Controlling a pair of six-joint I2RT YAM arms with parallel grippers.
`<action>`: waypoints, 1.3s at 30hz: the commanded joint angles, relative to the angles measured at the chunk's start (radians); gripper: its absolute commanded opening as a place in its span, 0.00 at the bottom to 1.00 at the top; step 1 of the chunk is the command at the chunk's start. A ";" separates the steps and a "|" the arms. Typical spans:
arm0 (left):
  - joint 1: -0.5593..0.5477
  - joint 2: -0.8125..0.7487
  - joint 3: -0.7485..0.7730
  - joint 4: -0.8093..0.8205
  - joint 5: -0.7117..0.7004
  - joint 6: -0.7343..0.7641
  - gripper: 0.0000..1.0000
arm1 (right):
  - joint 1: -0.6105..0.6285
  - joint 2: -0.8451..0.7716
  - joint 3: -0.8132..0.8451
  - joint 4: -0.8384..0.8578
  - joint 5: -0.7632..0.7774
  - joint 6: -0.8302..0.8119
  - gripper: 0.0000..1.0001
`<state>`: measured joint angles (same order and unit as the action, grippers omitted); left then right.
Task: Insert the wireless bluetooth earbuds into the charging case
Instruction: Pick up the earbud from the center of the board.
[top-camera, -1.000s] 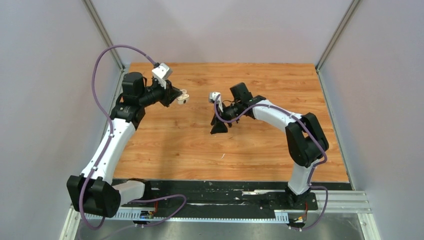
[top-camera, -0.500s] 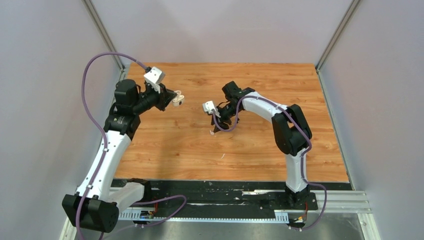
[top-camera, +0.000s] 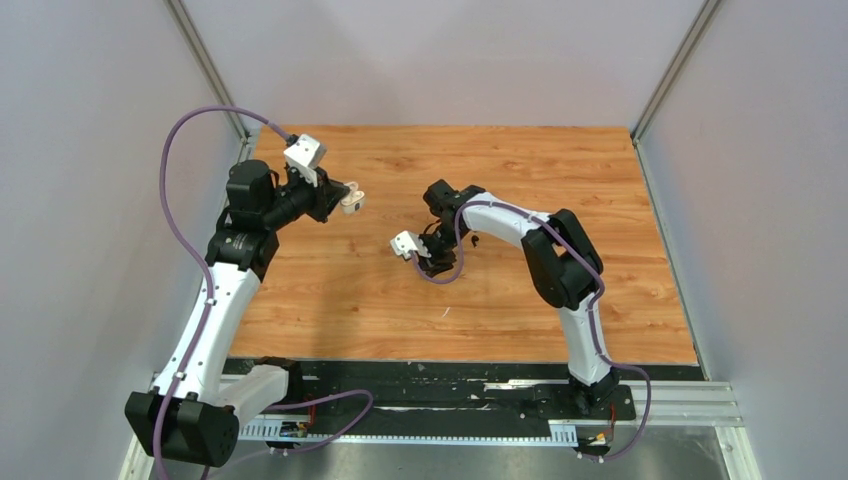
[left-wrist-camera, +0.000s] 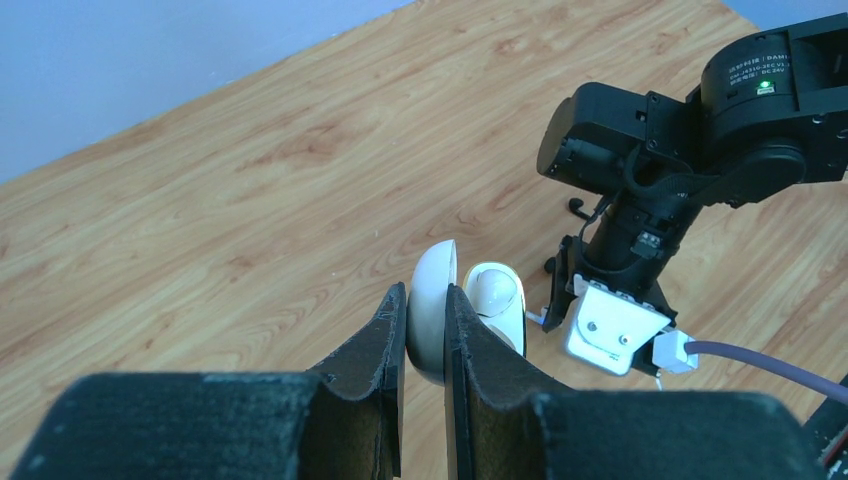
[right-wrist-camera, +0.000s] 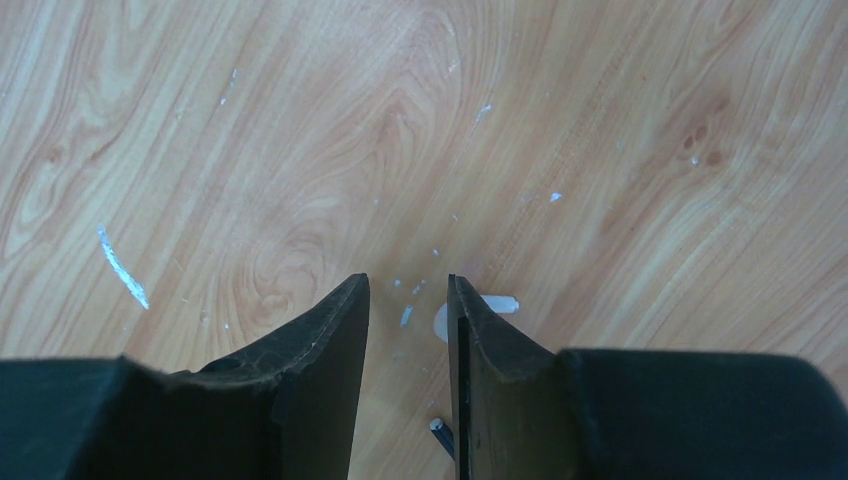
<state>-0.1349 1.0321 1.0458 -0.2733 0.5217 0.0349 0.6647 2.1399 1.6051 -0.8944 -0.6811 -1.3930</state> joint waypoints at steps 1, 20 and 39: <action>0.007 -0.016 0.004 0.020 0.007 -0.021 0.00 | -0.005 -0.007 0.043 -0.018 0.009 -0.062 0.34; 0.011 -0.011 -0.013 0.034 0.032 -0.029 0.00 | -0.010 -0.023 0.075 -0.078 0.024 -0.208 0.34; 0.023 -0.013 -0.017 0.029 0.034 -0.051 0.00 | -0.011 0.030 0.098 -0.088 0.070 -0.261 0.31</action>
<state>-0.1204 1.0325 1.0286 -0.2710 0.5415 0.0017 0.6579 2.1437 1.6707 -0.9649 -0.5995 -1.6073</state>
